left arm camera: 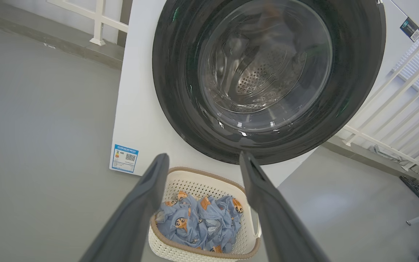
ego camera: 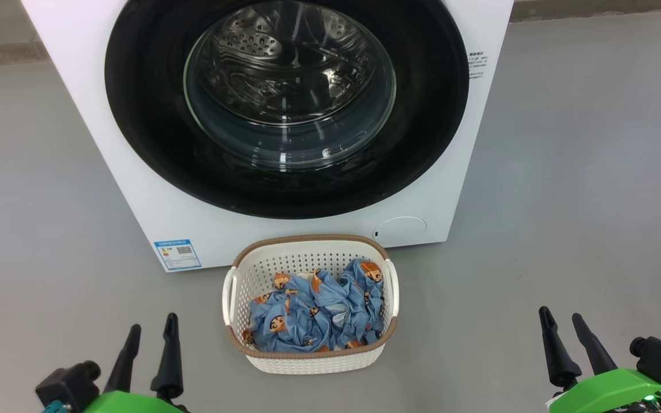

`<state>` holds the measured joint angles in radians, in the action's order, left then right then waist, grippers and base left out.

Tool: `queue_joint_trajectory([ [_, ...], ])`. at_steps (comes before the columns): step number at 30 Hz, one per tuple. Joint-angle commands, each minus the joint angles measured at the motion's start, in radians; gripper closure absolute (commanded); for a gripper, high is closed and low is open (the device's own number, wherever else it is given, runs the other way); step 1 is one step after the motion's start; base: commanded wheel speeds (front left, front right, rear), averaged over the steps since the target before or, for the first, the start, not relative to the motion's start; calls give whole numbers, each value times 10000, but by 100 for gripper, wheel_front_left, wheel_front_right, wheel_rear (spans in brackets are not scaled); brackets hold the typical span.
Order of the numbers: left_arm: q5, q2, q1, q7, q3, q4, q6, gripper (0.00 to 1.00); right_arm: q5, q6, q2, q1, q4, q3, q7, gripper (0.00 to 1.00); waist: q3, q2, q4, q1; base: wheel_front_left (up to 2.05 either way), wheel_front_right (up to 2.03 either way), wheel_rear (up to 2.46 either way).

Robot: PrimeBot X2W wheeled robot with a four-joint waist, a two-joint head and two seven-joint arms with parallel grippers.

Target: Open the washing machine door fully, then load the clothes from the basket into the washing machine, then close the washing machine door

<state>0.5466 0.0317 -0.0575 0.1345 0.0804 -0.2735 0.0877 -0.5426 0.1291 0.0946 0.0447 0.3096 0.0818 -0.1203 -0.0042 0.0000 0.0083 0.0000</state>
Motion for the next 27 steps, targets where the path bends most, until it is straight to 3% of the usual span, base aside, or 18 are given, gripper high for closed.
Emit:
queue_joint_trajectory([
  [1, -304, 189, -484, 146, -157, 177, -76, 0, 296, 11, 117, 334, -206, -122, -137, 0, -4, 0, 2, 0, 0, 0, 0],
  [27, -3046, 227, -640, 909, 183, -496, -201, 0, 3590, 14, 160, 302, -244, -251, -563, 0, -124, 0, 44, 0, 0, 0, 0],
])
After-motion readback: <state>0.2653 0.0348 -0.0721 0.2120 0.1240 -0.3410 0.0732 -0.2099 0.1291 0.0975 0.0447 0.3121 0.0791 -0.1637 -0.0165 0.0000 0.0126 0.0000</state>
